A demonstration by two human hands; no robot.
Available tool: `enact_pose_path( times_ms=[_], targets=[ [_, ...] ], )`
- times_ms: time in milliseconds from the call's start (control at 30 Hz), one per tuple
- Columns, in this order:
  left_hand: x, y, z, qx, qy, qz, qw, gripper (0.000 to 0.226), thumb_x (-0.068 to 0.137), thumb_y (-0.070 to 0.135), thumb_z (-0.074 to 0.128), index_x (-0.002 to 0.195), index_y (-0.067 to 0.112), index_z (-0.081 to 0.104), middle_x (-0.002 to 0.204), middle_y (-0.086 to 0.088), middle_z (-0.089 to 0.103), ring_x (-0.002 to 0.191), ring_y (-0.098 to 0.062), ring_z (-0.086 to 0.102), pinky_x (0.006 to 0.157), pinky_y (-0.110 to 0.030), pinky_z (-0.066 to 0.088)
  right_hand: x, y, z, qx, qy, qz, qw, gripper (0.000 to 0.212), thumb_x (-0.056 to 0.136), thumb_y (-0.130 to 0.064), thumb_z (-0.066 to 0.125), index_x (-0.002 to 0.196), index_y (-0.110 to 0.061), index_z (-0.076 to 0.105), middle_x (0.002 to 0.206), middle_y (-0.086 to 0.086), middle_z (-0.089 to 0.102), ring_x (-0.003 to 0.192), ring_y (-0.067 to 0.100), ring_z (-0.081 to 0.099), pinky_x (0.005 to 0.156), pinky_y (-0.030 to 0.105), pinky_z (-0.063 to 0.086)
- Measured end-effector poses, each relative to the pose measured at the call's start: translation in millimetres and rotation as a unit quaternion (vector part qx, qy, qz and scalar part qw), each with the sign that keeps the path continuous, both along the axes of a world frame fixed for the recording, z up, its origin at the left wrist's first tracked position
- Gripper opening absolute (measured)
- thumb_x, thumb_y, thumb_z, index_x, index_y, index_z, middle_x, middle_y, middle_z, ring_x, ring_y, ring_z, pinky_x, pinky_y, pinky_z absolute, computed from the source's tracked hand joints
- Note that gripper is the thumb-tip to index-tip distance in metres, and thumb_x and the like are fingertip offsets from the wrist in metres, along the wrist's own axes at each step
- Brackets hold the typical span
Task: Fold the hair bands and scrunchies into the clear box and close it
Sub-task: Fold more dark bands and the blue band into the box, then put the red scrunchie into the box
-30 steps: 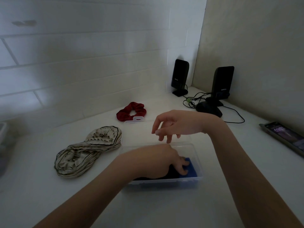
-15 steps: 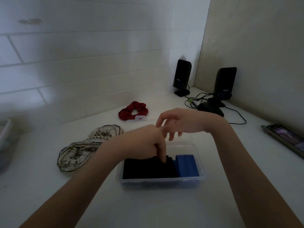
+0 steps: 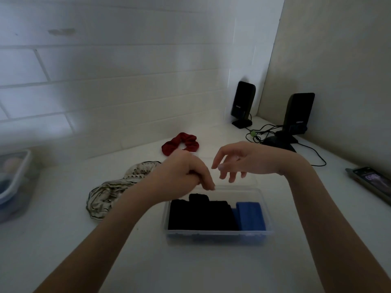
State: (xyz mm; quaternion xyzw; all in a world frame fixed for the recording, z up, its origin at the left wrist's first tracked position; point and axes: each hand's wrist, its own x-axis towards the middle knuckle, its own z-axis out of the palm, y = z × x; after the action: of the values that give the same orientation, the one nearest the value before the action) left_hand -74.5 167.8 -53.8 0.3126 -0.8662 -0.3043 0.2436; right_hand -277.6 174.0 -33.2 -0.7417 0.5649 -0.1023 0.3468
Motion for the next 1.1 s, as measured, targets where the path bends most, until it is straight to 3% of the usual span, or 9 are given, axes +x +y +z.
enact_pose_path(
  times_ms=[167, 267, 400, 500, 567, 767, 867, 967, 1100],
  targets=[
    [19.5, -25.8, -8.2, 0.041, 0.181, 0.108, 0.977, 0.058, 0.061, -0.024, 0.036, 0.052, 0.022, 0.071, 0.056, -0.002, 0.070, 0.058, -0.013, 0.066, 0.052, -0.019, 0.050, 2.7, -1.9, -4.0, -0.004, 0.001, 0.004, 1.000, 0.017, 0.093, -0.029, 0.054, 0.106, -0.022, 0.062, 0.094, -0.004, 0.075, 0.083, 0.010, 0.071, 0.072, 0.024, 0.052],
    [39.1, -54.0, -19.5, 0.027, 0.210, 0.199, 0.957, 0.057, 0.065, -0.020, 0.037, 0.051, 0.023, 0.071, 0.055, -0.001, 0.069, 0.056, -0.011, 0.064, 0.054, -0.025, 0.052, 0.8, -3.6, -4.6, -0.020, -0.015, -0.009, 1.000, 0.016, 0.093, -0.028, 0.055, 0.104, -0.021, 0.063, 0.092, -0.003, 0.075, 0.080, 0.011, 0.071, 0.068, 0.024, 0.050],
    [56.5, -99.0, -45.3, -0.007, 0.060, 0.280, 0.958, 0.051, 0.072, -0.011, 0.043, 0.064, 0.031, 0.069, 0.081, -0.009, 0.072, 0.071, -0.018, 0.067, 0.064, -0.033, 0.051, -2.2, -7.4, -5.1, -0.042, -0.034, -0.033, 0.998, 0.013, 0.093, -0.026, 0.055, 0.100, -0.021, 0.064, 0.087, -0.002, 0.075, 0.075, 0.011, 0.070, 0.063, 0.022, 0.046],
    [51.3, -118.9, -58.8, -0.012, -0.030, 0.248, 0.968, 0.044, 0.075, -0.008, 0.048, 0.090, 0.029, 0.068, 0.115, -0.009, 0.063, 0.105, -0.021, 0.059, 0.087, -0.027, 0.044, -4.6, -10.0, -7.3, -0.051, -0.038, -0.041, 0.997, 0.011, 0.093, -0.027, 0.055, 0.098, -0.023, 0.064, 0.085, -0.002, 0.075, 0.074, 0.011, 0.070, 0.062, 0.023, 0.047],
    [39.5, -124.9, -57.5, -0.028, -0.061, 0.206, 0.976, 0.037, 0.082, -0.004, 0.052, 0.109, 0.017, 0.066, 0.123, -0.010, 0.060, 0.116, -0.025, 0.053, 0.097, -0.029, 0.037, -6.5, -10.3, -9.0, -0.048, -0.042, -0.042, 0.997, 0.011, 0.093, -0.027, 0.055, 0.097, -0.024, 0.064, 0.084, -0.003, 0.075, 0.073, 0.011, 0.069, 0.063, 0.024, 0.047],
    [17.5, -152.4, -65.6, -0.011, -0.198, 0.147, 0.969, 0.038, 0.084, 0.042, 0.054, 0.118, 0.025, 0.060, 0.125, -0.003, 0.060, 0.115, -0.025, 0.055, 0.099, -0.043, 0.042, -8.8, -12.1, -9.4, -0.054, -0.048, -0.045, 0.996, 0.010, 0.092, -0.028, 0.055, 0.095, -0.025, 0.064, 0.083, -0.004, 0.075, 0.071, 0.009, 0.069, 0.064, 0.026, 0.048],
    [14.1, -155.7, -76.7, -0.004, -0.208, 0.146, 0.967, 0.034, 0.086, 0.034, 0.055, 0.108, 0.010, 0.064, 0.114, -0.012, 0.063, 0.105, -0.025, 0.057, 0.087, -0.032, 0.042, -8.1, -12.4, -9.8, -0.054, -0.050, -0.044, 0.996, 0.010, 0.092, -0.027, 0.055, 0.095, -0.023, 0.064, 0.083, -0.003, 0.075, 0.071, 0.009, 0.069, 0.065, 0.027, 0.049],
    [14.6, -155.3, -78.6, -0.052, -0.218, 0.176, 0.958, 0.034, 0.088, 0.032, 0.056, 0.118, 0.017, 0.059, 0.120, -0.011, 0.058, 0.111, -0.030, 0.052, 0.093, -0.038, 0.041, -5.8, -12.8, -10.6, -0.055, -0.051, -0.045, 0.996, 0.011, 0.093, -0.027, 0.055, 0.096, -0.022, 0.064, 0.083, -0.003, 0.075, 0.071, 0.010, 0.069, 0.065, 0.029, 0.049],
    [12.9, -146.7, -68.5, -0.148, -0.223, 0.259, 0.928, 0.020, 0.087, 0.017, 0.049, 0.102, 0.019, 0.063, 0.104, -0.005, 0.060, 0.105, -0.028, 0.051, 0.088, -0.040, 0.035, -4.6, -12.2, -9.8, -0.061, -0.058, -0.042, 0.996, 0.009, 0.092, -0.025, 0.056, 0.094, -0.022, 0.065, 0.081, -0.003, 0.075, 0.071, 0.012, 0.069, 0.065, 0.031, 0.047]
  ],
)
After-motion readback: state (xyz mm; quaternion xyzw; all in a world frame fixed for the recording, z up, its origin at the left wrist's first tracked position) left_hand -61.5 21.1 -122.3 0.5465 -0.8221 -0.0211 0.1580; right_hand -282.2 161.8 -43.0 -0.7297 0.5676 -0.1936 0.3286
